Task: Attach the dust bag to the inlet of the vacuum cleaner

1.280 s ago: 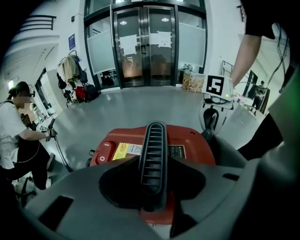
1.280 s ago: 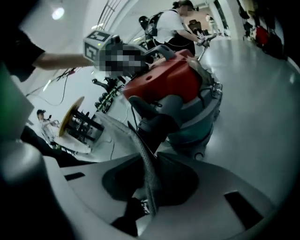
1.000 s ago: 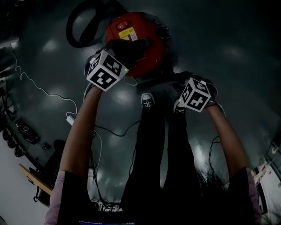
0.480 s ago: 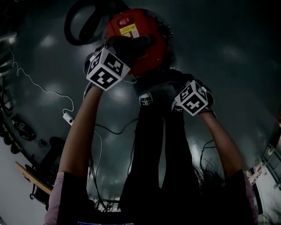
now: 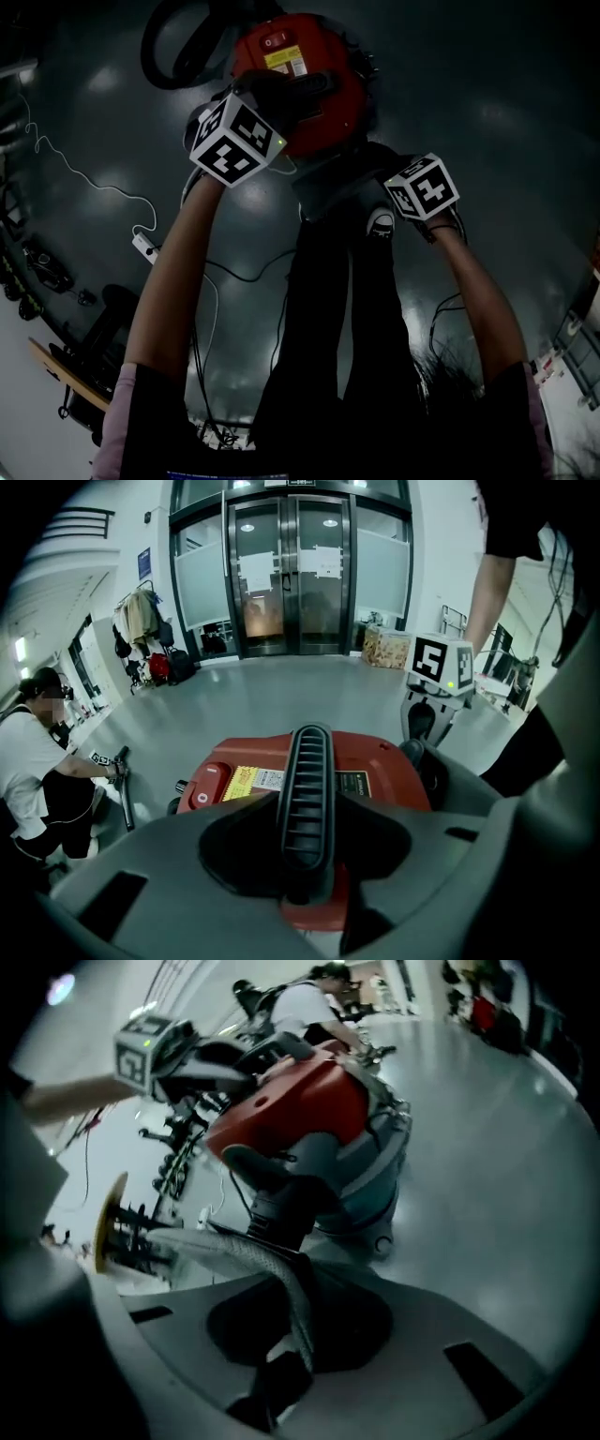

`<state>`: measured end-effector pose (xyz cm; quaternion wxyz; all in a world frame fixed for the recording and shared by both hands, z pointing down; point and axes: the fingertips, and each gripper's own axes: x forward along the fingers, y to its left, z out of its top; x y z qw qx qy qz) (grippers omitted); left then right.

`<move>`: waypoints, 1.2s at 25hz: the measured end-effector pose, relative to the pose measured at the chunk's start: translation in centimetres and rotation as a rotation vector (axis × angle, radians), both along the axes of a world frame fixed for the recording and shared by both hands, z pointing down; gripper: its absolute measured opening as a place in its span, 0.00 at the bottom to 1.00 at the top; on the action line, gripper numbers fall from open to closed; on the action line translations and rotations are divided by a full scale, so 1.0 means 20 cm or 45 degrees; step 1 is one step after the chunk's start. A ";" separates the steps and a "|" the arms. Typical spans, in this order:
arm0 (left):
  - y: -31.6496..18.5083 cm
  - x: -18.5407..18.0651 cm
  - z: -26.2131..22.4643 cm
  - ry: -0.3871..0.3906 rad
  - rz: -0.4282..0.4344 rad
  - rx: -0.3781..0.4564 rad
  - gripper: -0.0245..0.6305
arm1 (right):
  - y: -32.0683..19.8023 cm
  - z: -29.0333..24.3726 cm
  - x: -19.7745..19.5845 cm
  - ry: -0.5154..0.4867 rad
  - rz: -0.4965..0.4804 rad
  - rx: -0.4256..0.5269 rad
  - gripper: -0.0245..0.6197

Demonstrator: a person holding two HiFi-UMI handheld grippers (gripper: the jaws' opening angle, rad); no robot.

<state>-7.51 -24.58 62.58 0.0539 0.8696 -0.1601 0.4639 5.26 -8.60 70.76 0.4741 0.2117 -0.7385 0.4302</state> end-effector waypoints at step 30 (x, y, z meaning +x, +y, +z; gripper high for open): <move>0.00 -0.01 0.01 0.025 0.020 -0.015 0.26 | 0.01 -0.17 -0.23 0.325 -0.788 0.533 0.35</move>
